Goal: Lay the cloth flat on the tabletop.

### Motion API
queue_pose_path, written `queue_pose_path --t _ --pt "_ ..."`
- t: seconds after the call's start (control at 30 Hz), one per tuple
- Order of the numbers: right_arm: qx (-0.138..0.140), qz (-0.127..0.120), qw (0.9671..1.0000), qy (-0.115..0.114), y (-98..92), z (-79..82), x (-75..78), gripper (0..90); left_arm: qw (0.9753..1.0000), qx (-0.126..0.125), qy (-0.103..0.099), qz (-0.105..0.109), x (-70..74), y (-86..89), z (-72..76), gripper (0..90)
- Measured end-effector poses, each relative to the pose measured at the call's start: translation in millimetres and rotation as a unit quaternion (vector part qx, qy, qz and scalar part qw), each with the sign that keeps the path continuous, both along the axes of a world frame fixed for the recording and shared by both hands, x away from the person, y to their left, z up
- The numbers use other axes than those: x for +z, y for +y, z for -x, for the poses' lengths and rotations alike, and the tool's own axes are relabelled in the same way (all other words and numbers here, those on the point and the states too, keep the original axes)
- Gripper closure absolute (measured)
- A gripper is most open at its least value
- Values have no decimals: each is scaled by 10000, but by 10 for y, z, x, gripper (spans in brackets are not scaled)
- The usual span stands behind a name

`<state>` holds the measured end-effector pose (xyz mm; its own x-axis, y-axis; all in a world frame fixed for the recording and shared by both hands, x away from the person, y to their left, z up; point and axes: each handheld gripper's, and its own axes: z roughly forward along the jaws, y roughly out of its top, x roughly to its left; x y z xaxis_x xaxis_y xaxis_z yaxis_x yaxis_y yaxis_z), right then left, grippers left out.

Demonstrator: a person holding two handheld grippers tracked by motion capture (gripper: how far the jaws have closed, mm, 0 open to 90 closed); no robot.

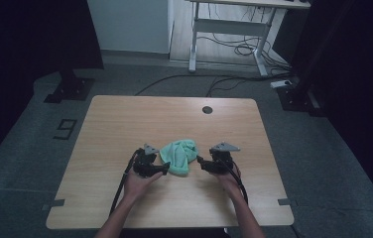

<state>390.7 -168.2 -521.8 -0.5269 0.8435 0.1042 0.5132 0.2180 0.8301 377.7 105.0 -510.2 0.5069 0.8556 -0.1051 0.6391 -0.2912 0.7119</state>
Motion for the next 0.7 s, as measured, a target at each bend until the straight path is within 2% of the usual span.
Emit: queue_pose_path --t 0.1,0.2,0.27,0.4,0.47,0.57,0.7 --pt "-62 -38 10000 -15 -75 36 -1 344 9999 58 68 67 4 -100 -113 251" --pt "-83 -73 9999 -63 -116 66 14 348 9999 77 109 32 -10 -176 -193 237" --pt "-87 -149 9998 -108 -172 120 26 348 9997 74 239 -8 -69 -262 -267 236" --pt "-111 -184 9997 -146 -226 171 -3 346 9992 26 350 -175 -166 -338 -300 243" --pt "-112 -116 9998 -128 -245 177 -9 346 9990 32 408 -172 -211 -354 -309 253" --pt "-156 -173 9996 -145 -276 184 -8 350 9988 36 428 -226 -251 -374 -303 293" --pt "-161 -132 9997 -153 -285 193 -16 351 9990 8 366 -251 -263 -375 -288 361"
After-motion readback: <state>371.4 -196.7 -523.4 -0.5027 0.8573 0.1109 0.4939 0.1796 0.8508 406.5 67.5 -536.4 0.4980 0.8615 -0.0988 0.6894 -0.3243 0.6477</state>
